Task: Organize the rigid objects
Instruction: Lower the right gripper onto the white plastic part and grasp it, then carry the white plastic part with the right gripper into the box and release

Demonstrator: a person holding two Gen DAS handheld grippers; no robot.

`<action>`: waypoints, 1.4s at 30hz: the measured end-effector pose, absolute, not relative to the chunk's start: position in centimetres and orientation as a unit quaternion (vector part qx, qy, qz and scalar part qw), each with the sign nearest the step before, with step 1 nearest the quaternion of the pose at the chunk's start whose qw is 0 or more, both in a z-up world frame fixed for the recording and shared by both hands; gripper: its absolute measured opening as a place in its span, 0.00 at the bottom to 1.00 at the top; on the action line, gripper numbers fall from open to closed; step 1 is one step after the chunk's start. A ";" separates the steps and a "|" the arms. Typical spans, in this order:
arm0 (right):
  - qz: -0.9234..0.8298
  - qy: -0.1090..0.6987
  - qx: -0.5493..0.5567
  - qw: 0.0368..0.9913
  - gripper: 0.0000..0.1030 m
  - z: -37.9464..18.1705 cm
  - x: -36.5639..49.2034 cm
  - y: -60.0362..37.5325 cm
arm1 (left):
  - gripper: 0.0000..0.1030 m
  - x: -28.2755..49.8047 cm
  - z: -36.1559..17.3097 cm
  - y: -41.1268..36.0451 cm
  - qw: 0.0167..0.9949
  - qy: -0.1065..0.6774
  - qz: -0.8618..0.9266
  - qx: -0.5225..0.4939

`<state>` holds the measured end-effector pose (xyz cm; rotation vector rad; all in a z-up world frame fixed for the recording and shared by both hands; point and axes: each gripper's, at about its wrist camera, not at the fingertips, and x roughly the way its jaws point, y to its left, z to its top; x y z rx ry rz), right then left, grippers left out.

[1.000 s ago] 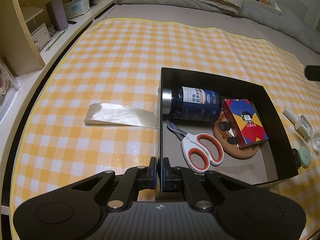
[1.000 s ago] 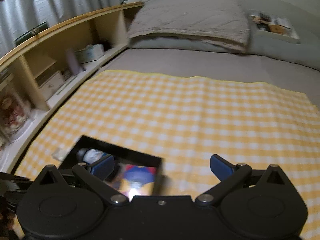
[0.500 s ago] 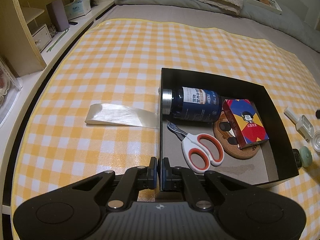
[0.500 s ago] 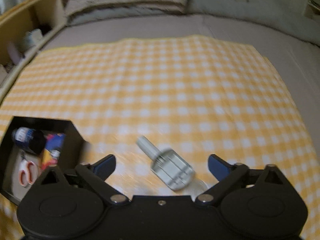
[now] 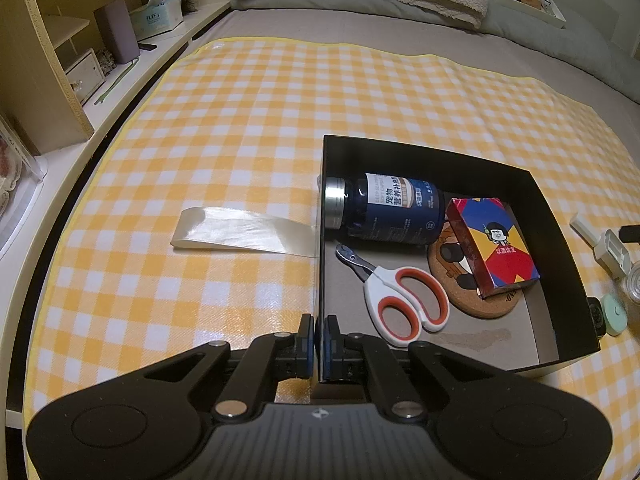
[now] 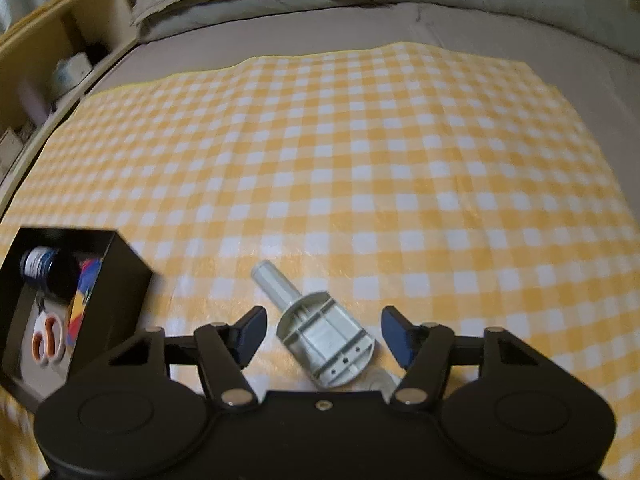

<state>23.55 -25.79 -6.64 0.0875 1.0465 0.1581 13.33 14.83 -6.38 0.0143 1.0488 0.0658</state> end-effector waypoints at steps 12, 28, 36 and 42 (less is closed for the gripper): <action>0.126 0.549 0.050 0.825 0.64 -9.2 23.8 -23.2 | 0.05 13.3 -6.4 14.8 0.865 0.501 0.032 0.007; 0.144 0.514 -0.128 0.836 0.72 -10.0 23.9 -17.6 | 0.05 13.4 -6.5 14.7 0.865 0.501 0.030 0.006; 0.128 0.526 -0.119 0.832 0.46 -10.4 24.1 -18.1 | 0.05 13.5 -6.6 14.6 0.865 0.502 0.029 0.005; 0.122 0.466 -0.059 0.874 0.46 -6.2 24.1 -18.3 | 0.05 13.5 -6.7 14.7 0.864 0.502 0.030 0.006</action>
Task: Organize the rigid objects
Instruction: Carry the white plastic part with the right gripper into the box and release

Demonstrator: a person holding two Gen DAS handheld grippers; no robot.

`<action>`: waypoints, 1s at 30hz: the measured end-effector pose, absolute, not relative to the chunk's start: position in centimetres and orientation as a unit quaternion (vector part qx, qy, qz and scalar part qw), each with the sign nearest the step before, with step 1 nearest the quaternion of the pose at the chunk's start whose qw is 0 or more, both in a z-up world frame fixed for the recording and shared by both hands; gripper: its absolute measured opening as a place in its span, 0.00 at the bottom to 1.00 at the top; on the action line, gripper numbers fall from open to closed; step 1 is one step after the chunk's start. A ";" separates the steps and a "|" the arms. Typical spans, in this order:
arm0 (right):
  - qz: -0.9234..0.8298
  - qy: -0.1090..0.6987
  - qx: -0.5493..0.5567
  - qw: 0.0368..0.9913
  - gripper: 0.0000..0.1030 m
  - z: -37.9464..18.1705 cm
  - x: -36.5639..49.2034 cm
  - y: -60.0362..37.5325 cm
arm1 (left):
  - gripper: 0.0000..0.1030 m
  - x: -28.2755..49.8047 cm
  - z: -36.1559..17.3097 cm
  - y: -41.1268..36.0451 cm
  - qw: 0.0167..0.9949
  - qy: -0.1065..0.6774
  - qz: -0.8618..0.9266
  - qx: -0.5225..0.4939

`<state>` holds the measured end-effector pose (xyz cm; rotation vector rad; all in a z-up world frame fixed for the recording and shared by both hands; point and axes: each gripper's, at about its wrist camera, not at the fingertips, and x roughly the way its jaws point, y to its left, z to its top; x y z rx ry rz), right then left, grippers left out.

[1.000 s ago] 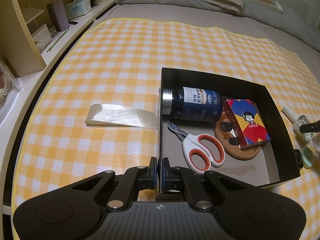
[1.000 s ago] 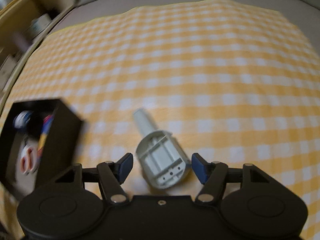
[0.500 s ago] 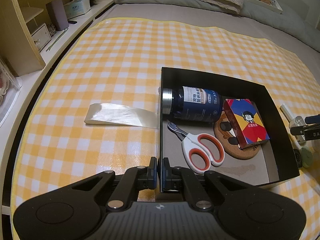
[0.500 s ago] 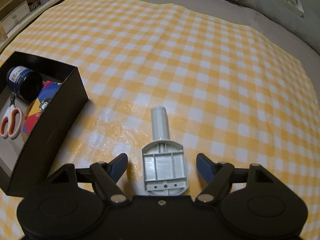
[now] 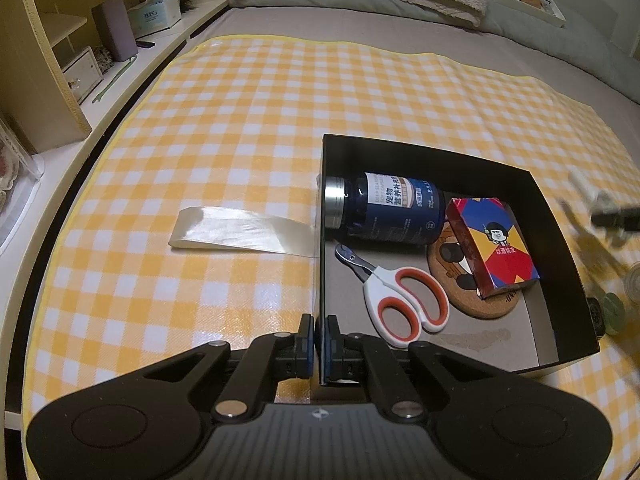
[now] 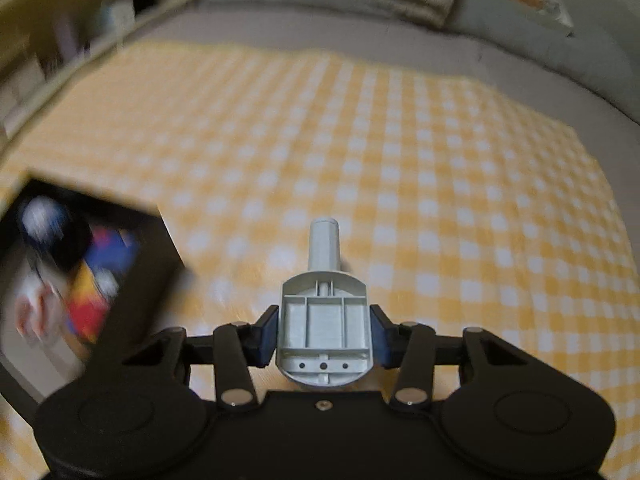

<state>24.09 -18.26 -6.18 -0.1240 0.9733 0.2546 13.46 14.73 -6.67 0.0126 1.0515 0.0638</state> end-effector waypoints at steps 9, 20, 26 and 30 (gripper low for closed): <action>0.275 0.377 -0.018 0.884 0.46 -0.4 21.5 -13.9 | 0.05 13.5 -6.6 14.8 0.864 0.502 0.031 0.008; 0.441 0.408 -0.151 0.785 0.46 -1.2 17.6 -6.5 | 0.05 13.4 -6.4 15.1 0.865 0.501 0.027 0.004; 0.452 0.455 -0.166 0.749 0.46 -3.2 18.0 -5.6 | 0.05 13.5 -6.4 15.0 0.865 0.502 0.026 0.006; 0.446 0.487 -0.174 0.731 0.46 -4.5 18.3 -5.6 | 0.06 13.5 -6.4 15.0 0.865 0.502 0.026 0.005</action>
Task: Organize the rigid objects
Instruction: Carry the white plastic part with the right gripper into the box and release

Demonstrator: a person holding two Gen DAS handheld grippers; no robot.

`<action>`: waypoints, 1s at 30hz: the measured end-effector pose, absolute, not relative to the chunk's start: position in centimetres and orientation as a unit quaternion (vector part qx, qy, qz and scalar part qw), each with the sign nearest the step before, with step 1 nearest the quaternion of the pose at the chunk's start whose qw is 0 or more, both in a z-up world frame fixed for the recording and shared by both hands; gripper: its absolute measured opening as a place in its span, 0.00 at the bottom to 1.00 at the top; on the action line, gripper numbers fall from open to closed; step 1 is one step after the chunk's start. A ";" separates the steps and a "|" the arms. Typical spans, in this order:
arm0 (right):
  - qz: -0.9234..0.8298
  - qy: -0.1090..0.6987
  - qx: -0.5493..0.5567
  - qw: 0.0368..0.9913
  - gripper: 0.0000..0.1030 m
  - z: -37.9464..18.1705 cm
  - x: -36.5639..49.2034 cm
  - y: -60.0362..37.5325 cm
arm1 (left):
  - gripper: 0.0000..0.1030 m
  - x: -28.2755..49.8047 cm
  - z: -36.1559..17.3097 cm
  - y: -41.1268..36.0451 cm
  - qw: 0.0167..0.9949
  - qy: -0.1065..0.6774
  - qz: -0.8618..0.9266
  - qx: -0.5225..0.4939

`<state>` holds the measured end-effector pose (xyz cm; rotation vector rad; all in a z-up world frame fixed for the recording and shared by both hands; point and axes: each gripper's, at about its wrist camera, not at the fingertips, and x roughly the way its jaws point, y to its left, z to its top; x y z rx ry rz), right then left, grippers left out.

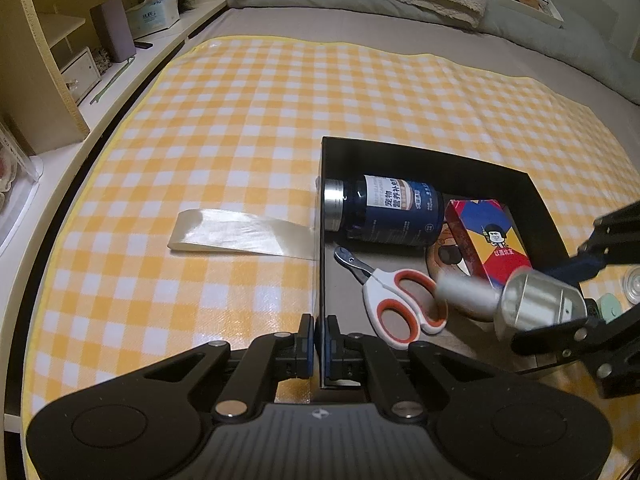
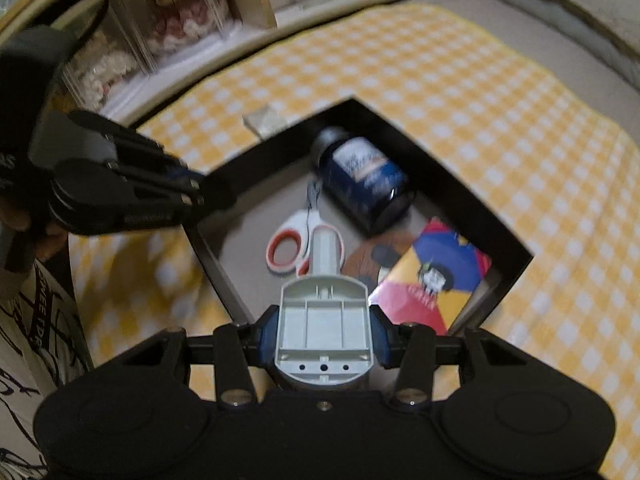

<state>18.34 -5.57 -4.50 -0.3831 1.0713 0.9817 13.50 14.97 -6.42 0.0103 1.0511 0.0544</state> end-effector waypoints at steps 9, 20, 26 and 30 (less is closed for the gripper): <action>0.404 0.519 -0.182 0.731 0.51 -5.2 19.0 -6.1 | 0.05 13.5 -6.4 14.9 0.865 0.502 0.026 0.004; 0.352 0.517 -0.103 0.773 0.28 -4.3 20.4 -6.6 | 0.05 13.5 -6.4 15.0 0.865 0.502 0.026 0.004; 0.302 0.502 -0.097 0.805 0.12 -6.1 20.4 -5.1 | 0.05 13.5 -6.4 15.0 0.865 0.502 0.025 0.004; 0.318 0.506 -0.120 0.793 0.12 -6.8 19.6 -4.4 | 0.06 13.5 -6.4 14.9 0.865 0.502 0.025 0.004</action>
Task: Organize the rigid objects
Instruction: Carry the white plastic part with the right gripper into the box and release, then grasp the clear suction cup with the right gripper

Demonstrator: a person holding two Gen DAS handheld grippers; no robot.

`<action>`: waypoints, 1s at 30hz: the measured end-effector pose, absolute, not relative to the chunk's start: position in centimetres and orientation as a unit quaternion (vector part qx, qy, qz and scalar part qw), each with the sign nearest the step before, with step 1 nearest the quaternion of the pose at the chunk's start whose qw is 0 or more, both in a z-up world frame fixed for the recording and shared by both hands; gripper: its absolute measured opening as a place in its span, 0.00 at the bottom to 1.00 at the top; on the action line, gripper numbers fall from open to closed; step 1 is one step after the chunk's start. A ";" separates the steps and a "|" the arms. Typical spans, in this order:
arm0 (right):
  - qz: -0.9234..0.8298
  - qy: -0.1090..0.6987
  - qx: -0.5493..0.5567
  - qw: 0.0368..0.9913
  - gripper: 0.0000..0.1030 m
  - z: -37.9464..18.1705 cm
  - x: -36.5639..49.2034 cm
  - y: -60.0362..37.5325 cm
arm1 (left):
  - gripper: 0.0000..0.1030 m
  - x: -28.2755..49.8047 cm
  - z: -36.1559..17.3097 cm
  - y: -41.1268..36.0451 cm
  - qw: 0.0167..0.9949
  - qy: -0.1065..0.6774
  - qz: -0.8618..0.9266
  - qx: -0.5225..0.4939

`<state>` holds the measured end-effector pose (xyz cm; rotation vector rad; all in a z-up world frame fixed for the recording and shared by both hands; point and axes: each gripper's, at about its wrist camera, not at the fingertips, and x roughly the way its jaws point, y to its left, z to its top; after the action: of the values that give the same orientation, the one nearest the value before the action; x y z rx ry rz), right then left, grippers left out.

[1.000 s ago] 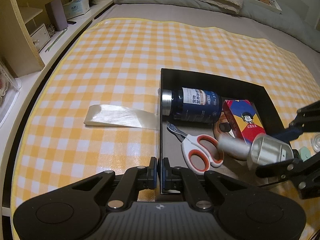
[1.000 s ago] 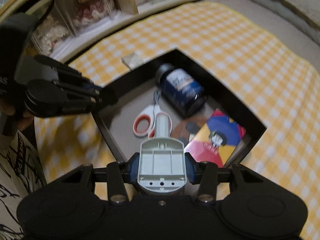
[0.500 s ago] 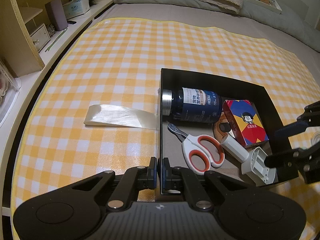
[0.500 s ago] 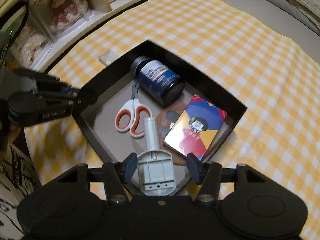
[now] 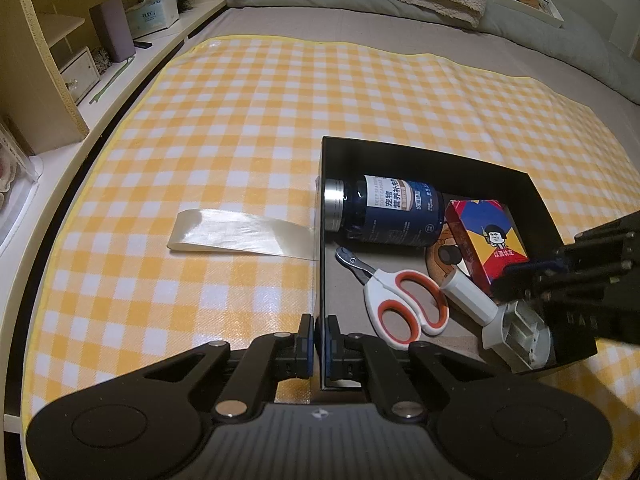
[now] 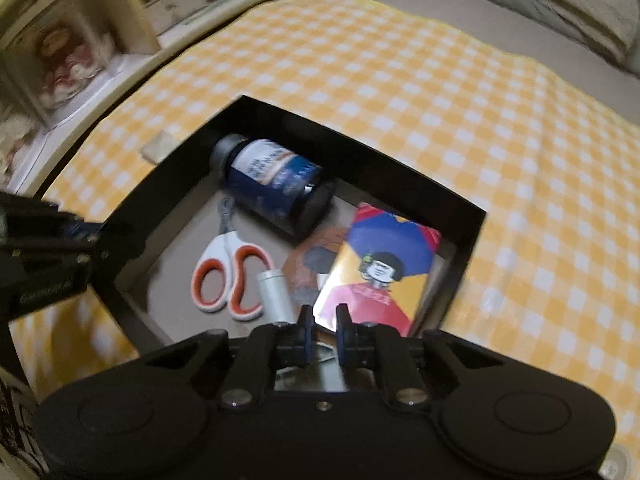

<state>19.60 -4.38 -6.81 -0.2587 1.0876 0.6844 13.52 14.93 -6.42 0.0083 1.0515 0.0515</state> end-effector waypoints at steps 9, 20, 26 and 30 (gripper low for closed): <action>0.345 0.545 -0.089 0.758 0.13 -5.9 19.6 -4.8 | 0.06 13.7 -6.6 15.1 0.864 0.503 0.025 0.003; 0.322 0.485 -0.074 0.809 0.70 -2.2 19.0 -9.0 | 0.06 13.7 -6.6 15.1 0.864 0.502 0.024 0.004; 0.290 0.444 -0.065 0.846 0.96 -0.4 18.5 -12.8 | 0.05 13.7 -6.6 15.2 0.864 0.502 0.025 0.004; 0.250 0.436 -0.059 0.862 0.99 -0.2 18.7 -15.8 | 0.05 13.7 -6.6 15.2 0.864 0.503 0.026 0.003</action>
<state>18.71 -15.83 -0.21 -0.1229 0.9151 0.5248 13.65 15.16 -6.56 0.0063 1.0532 0.0536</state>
